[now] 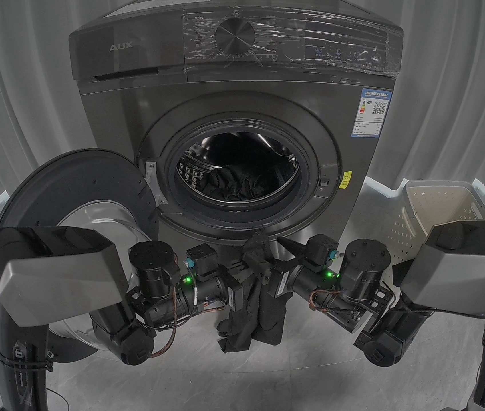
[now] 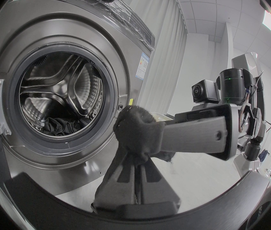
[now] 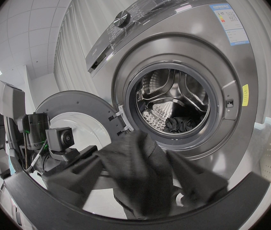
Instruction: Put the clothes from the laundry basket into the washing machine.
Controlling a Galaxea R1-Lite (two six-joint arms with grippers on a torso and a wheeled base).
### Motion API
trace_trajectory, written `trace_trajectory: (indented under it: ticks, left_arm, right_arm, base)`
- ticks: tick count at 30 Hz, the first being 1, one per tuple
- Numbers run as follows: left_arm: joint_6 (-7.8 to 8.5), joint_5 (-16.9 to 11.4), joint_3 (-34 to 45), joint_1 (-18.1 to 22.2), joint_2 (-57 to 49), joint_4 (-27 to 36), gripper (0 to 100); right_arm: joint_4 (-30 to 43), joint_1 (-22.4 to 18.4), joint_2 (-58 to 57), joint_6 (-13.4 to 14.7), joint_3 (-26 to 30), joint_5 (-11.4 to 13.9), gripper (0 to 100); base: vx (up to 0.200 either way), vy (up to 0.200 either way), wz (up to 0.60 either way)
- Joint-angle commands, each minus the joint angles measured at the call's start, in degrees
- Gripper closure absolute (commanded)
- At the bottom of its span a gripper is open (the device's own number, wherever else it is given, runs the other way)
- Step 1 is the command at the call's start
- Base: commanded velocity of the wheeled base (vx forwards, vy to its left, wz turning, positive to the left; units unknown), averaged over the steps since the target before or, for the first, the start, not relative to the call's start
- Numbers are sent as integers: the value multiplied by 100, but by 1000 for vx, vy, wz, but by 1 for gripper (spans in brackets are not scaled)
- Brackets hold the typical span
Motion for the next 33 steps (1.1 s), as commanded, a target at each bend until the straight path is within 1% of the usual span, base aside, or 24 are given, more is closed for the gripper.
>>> trace_trajectory:
  ticks: [1,3,7,10,12,15,17,18,19,21,23,27,29,33]
  left_arm:
    - [13,19,34,62,-37,8,100]
    - [13,10,43,71,-45,8,100]
    - [13,1,131,159,-151,8,100]
    - [22,1,175,194,-230,8,100]
    - [5,-8,183,247,-406,8,100]
    - [-66,-8,192,291,-661,8,100]
    - [-66,-16,218,317,-748,8,100]
    - [-83,-16,236,326,-871,8,100]
    - [-92,-16,245,326,-942,8,100]
    - [-110,-25,262,326,-1091,8,100]
    - [-101,-43,254,326,-1223,8,100]
    - [-110,-78,280,308,-1434,8,100]
    - [-110,-87,333,300,-1495,8,100]
    - [-127,-87,385,291,-1539,8,100]
  right_arm:
    - [-22,-95,-224,29,-13,-13,0]
    - [-13,-157,-294,29,-21,-13,0]
    - [-13,-464,-497,47,-39,-13,0]
    - [-13,-675,-532,144,-21,-21,0]
    - [-13,-922,-461,196,102,-13,0]
    - [-13,-1115,-356,179,506,75,0]
    - [-13,-1141,-259,196,611,146,0]
    - [-13,-1159,-127,188,708,260,0]
    - [-13,-1176,-48,196,778,313,0]
    - [-13,-1176,4,179,857,348,0]
    - [-13,-1168,250,117,1068,532,0]
    - [-22,-1124,584,-76,1086,866,0]
    - [-22,-1080,664,-102,1016,945,0]
    - [-22,-1036,716,-111,901,998,0]
  base:
    - [0,0,0]
    - [0,0,0]
    - [0,0,0]
    - [0,0,0]
    - [0,0,0]
    - [0,0,0]
    - [0,0,0]
    - [0,0,0]
    - [0,0,0]
    - [0,0,0]
    - [0,0,0]
    - [0,0,0]
    - [0,0,0]
    - [0,0,0]
